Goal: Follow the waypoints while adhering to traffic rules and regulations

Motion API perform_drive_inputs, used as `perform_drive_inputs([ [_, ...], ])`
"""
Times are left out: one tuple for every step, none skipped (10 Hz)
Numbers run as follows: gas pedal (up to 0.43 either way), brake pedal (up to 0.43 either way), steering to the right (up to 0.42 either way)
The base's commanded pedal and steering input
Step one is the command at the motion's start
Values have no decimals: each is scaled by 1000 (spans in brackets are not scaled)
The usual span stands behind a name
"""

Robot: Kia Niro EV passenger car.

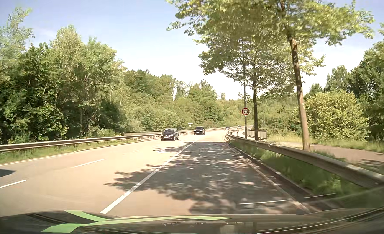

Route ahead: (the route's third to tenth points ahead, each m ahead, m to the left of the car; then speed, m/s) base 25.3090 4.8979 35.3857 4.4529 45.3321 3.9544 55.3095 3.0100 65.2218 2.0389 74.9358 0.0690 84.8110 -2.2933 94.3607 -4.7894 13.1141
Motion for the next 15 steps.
perform_drive_inputs([
  [79, 0, 3],
  [67, 0, 3],
  [67, 0, 3],
  [47, 0, 2],
  [39, 0, 0],
  [39, 0, 0],
  [39, 0, 0],
  [39, 0, 0],
  [39, 0, -1],
  [39, 0, -1],
  [39, 0, 0],
  [39, 0, -1],
  [39, 0, -1],
  [39, 0, 0],
  [39, 0, 0],
])
